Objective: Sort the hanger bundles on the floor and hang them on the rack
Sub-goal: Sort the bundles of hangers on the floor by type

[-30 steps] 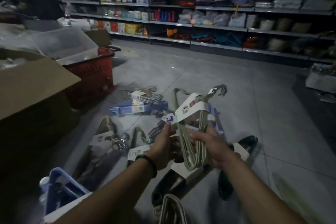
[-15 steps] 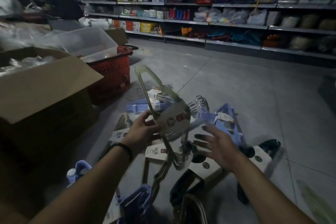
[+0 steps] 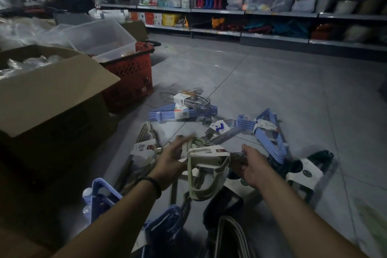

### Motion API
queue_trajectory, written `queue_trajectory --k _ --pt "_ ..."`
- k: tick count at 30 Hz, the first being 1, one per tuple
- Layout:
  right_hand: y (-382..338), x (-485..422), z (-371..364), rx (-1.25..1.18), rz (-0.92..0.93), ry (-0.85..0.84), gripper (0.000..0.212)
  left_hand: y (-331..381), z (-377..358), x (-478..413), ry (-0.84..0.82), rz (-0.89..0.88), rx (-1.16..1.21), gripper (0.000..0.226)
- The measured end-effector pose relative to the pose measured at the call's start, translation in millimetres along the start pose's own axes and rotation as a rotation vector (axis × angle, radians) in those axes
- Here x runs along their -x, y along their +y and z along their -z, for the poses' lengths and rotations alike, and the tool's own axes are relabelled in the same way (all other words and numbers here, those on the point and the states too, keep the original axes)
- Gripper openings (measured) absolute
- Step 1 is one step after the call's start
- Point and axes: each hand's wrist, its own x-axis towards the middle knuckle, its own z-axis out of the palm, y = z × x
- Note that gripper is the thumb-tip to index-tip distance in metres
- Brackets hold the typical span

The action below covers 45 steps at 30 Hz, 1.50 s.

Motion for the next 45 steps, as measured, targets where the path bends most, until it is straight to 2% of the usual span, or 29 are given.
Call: queue_trajectory --k 1,2,4,5,6,8,10,12,16,19,22,25,28,30,31,33,34,35,37,38,40,42,45 --pt "4.4 -2.2 -1.9 -0.001 0.014 0.040 0.031 -1.2 -2.3 1.4 0.048 0.070 0.149 0.088" --pt "8.2 -1.3 -3.7 -0.006 0.020 0.055 0.029 -3.1 -4.6 2.2 0.097 0.142 0.267 0.085" --pt "16.1 0.5 -6.6 -0.028 0.024 0.042 0.028 1.5 -12.4 6.1 0.172 0.263 0.378 0.040" --pt "19.0 3.2 -8.0 -0.036 0.034 0.028 0.032 3.8 -14.8 6.2 0.218 0.301 0.397 0.023" --pt "21.7 5.2 -8.3 -0.028 0.058 0.014 0.037 1.6 -15.2 4.0 0.253 0.325 0.421 0.016" --pt "25.4 7.4 -7.4 0.050 0.160 0.024 0.046 -3.0 -15.2 -3.7 0.300 0.354 0.533 0.021" --pt "28.1 5.7 -2.5 0.169 0.264 0.052 0.061 -6.0 -15.0 -7.5 0.262 0.372 0.578 0.030" --pt "27.8 1.6 3.3 0.197 0.297 0.043 0.074 -8.2 -16.2 -10.4 0.168 0.394 0.521 0.038" --pt "19.5 6.0 4.1 0.087 0.430 0.019 0.050 -17.1 -27.2 -13.8 -0.023 0.334 0.309 0.038" --pt "19.3 12.1 6.5 0.154 0.676 0.205 0.041 -18.4 -36.3 -12.4 -0.070 0.285 0.282 0.037" --pt "17.6 12.9 16.4 0.355 0.909 0.404 0.057 -17.1 -40.7 -11.2 -0.087 0.239 0.216 0.032" --pt "14.3 6.3 23.3 0.488 1.022 0.494 0.068 -19.1 -42.0 -12.4 -0.087 0.165 0.082 0.030" --pt "10.4 7.8 21.2 0.509 0.982 0.488 0.058 -18.6 -42.7 -16.0 -0.041 0.099 0.066 0.029" --pt "12.2 1.8 17.1 0.490 0.849 0.362 0.045 -20.0 -38.3 -20.8 0.034 0.088 0.092 0.029" --pt "14.0 -3.4 13.9 0.452 0.734 0.267 0.045 -21.7 -33.9 -23.7 0.063 0.088 0.109 0.030" --pt "22.1 -12.1 5.2 0.346 0.465 0.102 0.073 -25.7 -24.2 -28.6 0.129 0.085 0.163 0.028" --pt "28.5 -17.0 1.3 0.342 0.373 0.049 0.079 -27.1 -19.3 -30.4 0.161 0.089 0.190 0.025" --pt "33.4 -19.2 -2.4 0.355 0.340 -0.014 0.071 -28.5 -14.5 -32.6 0.186 0.102 0.209 0.023" --pt "36.8 -16.5 -10.5 0.322 0.365 -0.112 0.037 -30.7 -5.8 -38.1 0.204 0.131 0.247 0.019" --pt "35.9 -15.1 -16.3 0.247 0.366 -0.115 0.026 -33.2 -1.4 -41.6 0.207 0.136 0.252 0.019" --pt "34.0 -20.3 -27.0 0.195 0.345 -0.036 0.025 -40.3 4.8 -48.1 0.211 0.150 0.216 0.021" --pt "33.0 -29.1 -34.8 0.245 0.339 0.036 0.027 -45.1 7.8 -56.2 0.201 0.206 0.179 0.022" --pt "32.5 -40.1 -41.8 0.180 0.315 0.038 0.019 -48.0 19.2 -71.1 0.125 0.339 0.147 0.033"
